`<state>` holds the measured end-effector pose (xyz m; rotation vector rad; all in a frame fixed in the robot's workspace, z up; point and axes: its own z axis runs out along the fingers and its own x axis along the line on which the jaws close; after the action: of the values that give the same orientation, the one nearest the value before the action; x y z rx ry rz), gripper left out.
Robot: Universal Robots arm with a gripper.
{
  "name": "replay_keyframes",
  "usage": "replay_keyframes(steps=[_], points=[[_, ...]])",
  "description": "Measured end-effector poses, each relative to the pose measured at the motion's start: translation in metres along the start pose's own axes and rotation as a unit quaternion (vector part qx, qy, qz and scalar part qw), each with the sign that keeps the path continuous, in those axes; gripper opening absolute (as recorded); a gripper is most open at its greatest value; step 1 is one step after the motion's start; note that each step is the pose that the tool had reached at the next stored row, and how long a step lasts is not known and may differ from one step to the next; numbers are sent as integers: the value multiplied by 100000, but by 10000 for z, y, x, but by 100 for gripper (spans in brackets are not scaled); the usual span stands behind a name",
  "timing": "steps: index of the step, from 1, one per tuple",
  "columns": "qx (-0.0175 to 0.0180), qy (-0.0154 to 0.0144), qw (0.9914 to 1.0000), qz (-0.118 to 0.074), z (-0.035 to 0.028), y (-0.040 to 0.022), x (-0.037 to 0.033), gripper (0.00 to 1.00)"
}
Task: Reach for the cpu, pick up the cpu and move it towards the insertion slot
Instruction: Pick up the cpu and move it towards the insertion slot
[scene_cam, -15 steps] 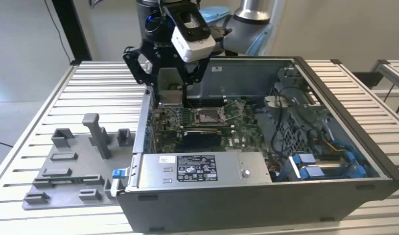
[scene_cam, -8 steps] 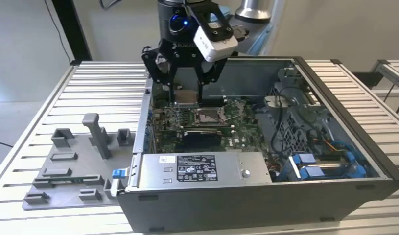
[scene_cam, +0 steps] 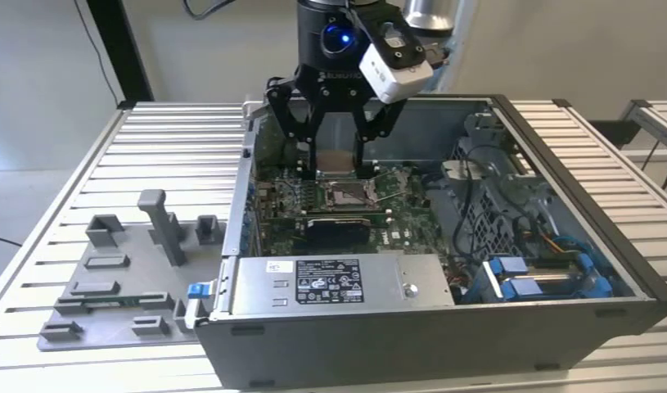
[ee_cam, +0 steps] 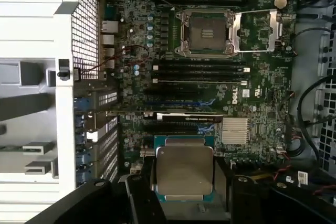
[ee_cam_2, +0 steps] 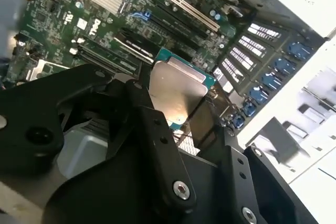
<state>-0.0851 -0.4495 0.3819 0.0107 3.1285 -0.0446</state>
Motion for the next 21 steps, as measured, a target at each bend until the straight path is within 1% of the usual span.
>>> replay_keyframes(steps=[4,9,11,13,17,21], points=[[0,0,100000,14,2,1,-112,0],[-4,-2,100000,11,5,2,-282,0],[-3,-1,100000,11,5,3,-335,0],[-3,-2,100000,12,6,2,-362,0],[-1,-1,100000,9,6,3,-377,0],[20,-1,100000,13,7,6,-454,0]])
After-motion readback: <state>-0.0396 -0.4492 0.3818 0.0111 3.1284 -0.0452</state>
